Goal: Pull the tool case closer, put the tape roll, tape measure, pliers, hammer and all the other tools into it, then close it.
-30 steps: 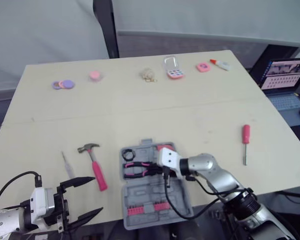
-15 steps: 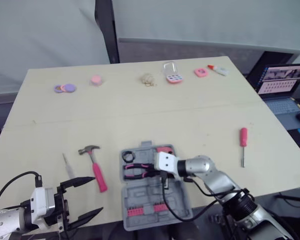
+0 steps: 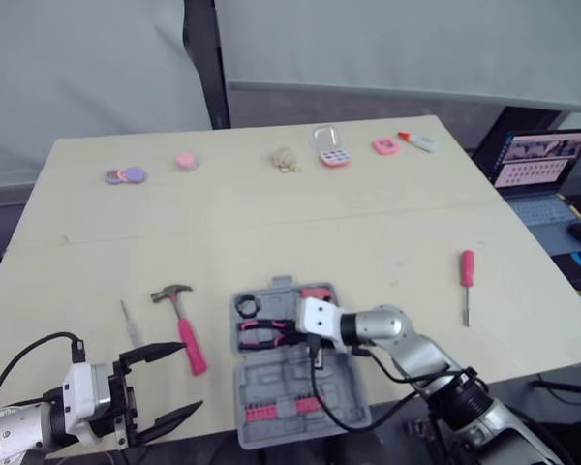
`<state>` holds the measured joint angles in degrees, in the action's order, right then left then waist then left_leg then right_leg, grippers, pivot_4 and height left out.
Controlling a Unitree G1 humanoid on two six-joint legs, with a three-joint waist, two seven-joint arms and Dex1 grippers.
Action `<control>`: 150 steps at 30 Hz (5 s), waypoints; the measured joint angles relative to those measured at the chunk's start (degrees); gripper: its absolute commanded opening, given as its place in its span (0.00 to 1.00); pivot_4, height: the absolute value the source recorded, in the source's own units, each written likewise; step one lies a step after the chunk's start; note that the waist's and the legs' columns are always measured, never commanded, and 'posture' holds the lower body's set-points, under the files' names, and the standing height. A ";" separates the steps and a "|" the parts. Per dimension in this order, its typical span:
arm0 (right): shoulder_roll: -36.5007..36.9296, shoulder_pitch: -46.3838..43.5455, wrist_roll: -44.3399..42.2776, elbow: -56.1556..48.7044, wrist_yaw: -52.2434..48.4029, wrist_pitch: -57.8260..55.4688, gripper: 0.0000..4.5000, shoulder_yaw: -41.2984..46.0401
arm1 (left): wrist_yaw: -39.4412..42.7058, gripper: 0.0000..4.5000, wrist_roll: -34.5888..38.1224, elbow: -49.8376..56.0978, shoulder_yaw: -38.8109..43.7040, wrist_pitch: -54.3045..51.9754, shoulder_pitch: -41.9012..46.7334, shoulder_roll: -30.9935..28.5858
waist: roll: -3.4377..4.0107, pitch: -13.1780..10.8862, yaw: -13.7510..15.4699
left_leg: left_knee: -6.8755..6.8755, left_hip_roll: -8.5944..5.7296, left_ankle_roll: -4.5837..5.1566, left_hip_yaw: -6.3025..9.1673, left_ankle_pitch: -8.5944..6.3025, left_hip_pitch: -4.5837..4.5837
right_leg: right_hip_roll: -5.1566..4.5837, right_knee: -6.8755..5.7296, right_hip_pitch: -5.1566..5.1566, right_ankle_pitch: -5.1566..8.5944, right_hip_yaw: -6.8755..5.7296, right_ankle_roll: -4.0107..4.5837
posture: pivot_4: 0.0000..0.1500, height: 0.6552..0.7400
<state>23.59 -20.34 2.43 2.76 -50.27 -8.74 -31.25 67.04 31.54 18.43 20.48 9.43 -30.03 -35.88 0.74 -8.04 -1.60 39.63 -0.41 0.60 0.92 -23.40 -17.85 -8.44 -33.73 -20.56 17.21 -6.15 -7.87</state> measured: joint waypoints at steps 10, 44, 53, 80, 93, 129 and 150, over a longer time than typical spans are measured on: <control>-0.02 -0.38 1.99 0.84 1.62 1.47 0.01 -2.12 | -0.32 1.00 -0.02 0.97 -0.27 -0.01 -0.02 0.00 | 0.20 0.38 0.00 | -0.41 0.14 -0.14 -0.02 -0.08 0.79 | 0.04 0.10 0.48 0.22 0.02 0.41 | 1.00 1.00; 2.38 1.57 -4.05 -9.21 -0.83 -14.32 0.01 3.64 | -1.05 1.00 -0.18 0.92 -1.56 -0.54 -0.97 0.56 | 0.98 -0.20 1.61 | -0.49 0.07 -0.18 0.28 -0.11 -0.44 | -0.09 0.67 -0.35 0.30 0.16 0.56 | 1.00 1.00; 6.04 1.98 -8.96 -18.81 -2.25 -26.57 0.01 6.75 | -0.85 1.00 -0.39 0.48 -3.31 -0.55 0.73 0.89 | 0.70 -1.47 1.32 | -0.49 -0.06 -0.15 0.03 -0.09 -1.38 | 0.09 0.21 -1.42 0.16 -0.88 0.30 | 1.00 1.00; 24.99 42.44 -34.66 -44.68 -9.66 -33.19 0.01 50.67 | 5.53 1.00 3.73 -6.23 3.28 -3.95 -0.92 -2.25 | 0.17 -2.73 2.98 | 0.13 0.17 -0.20 -0.61 -0.05 -1.33 | 0.17 0.20 -0.98 -0.03 -1.00 -0.06 | 1.00 1.00; 22.96 53.27 -34.59 -42.85 -9.38 -28.48 0.01 55.39 | 2.51 1.00 1.90 -4.26 4.19 -4.56 -6.63 -0.43 | 0.15 -2.74 3.13 | 0.36 0.31 -0.14 -0.59 -0.07 -1.23 | 0.12 0.17 -0.97 -0.05 -0.47 -0.07 | 1.00 1.00; 30.71 26.10 -22.77 -26.53 -5.57 -28.55 0.00 33.30 | -12.78 0.01 -12.31 4.41 -22.72 -39.72 27.48 -14.01 | 0.20 -2.75 3.00 | 0.52 0.07 -0.12 -0.54 0.04 -1.25 | 0.20 -0.15 -1.16 -0.16 -0.48 -0.24 | 1.00 1.00; 24.72 15.17 -18.63 -22.60 -2.78 -31.80 0.00 20.38 | -16.59 0.01 -20.62 0.52 -32.91 -38.93 32.14 -9.10 | 0.20 -2.75 2.97 | 0.62 0.07 -0.14 -0.53 0.06 -1.30 | 0.22 -0.20 -1.18 -0.18 -0.48 -0.26 | 1.00 1.00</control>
<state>48.31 -5.18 -16.20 -19.84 -53.04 -40.54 -10.87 50.45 10.92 18.95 -12.43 -29.50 2.11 -44.98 0.94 -10.79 1.37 40.25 -0.34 0.46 0.39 -23.34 -19.14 -8.22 -33.93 -21.74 17.03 -6.63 -8.14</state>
